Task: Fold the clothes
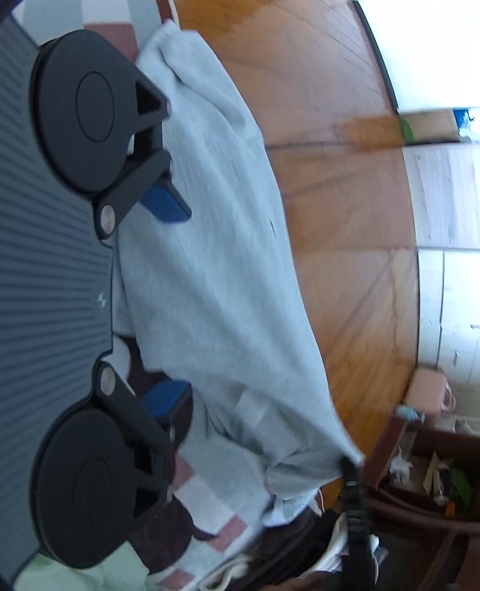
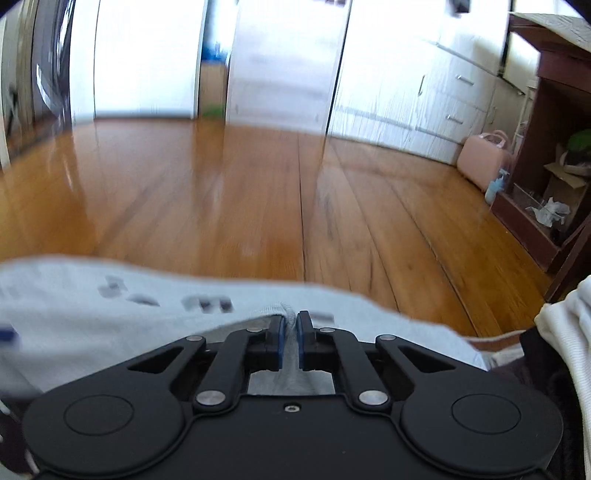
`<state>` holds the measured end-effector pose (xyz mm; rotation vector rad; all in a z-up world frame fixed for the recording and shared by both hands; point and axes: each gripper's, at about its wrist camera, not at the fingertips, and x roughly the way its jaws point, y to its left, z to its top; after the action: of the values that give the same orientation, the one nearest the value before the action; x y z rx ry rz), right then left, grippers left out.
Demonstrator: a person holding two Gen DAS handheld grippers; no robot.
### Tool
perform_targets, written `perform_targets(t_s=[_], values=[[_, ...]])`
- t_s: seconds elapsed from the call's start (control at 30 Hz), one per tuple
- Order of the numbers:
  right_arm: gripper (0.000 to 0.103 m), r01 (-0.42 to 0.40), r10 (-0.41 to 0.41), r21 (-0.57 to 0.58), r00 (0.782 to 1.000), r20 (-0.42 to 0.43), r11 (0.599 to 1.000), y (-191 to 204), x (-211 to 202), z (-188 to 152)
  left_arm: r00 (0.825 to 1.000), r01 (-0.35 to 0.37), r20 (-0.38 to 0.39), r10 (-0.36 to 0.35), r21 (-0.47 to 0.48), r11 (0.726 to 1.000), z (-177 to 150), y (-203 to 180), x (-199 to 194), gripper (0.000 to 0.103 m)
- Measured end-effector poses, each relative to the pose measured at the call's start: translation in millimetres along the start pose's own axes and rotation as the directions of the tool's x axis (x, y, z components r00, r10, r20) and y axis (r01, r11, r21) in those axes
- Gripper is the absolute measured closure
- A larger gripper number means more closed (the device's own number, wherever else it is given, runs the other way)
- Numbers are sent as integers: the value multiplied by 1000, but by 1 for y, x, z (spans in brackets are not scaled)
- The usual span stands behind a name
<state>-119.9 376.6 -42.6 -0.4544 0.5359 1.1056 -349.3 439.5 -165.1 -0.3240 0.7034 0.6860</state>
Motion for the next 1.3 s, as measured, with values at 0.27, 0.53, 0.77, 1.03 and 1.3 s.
perform_targets(t_s=[0.27, 0.53, 0.77, 1.03, 1.3], values=[[97, -34, 34, 13, 998, 58, 999, -9, -42, 2, 963, -268, 107, 246, 402, 876, -16, -38, 39, 15], [97, -32, 32, -32, 999, -4, 999, -11, -38, -15, 887, -459, 248, 389, 385, 801, 2, -41, 13, 60], [78, 130, -164, -179, 968, -190, 975, 1, 27, -43, 970, -227, -45, 238, 182, 957, 4, -2, 38, 48], [63, 116, -79, 104, 947, -313, 988, -41, 41, -64, 993, 12, -111, -48, -307, 952, 5, 69, 33, 44], [48, 50, -35, 36, 943, -332, 998, -33, 37, -76, 989, 29, -121, -80, -377, 926, 8, 76, 38, 90]])
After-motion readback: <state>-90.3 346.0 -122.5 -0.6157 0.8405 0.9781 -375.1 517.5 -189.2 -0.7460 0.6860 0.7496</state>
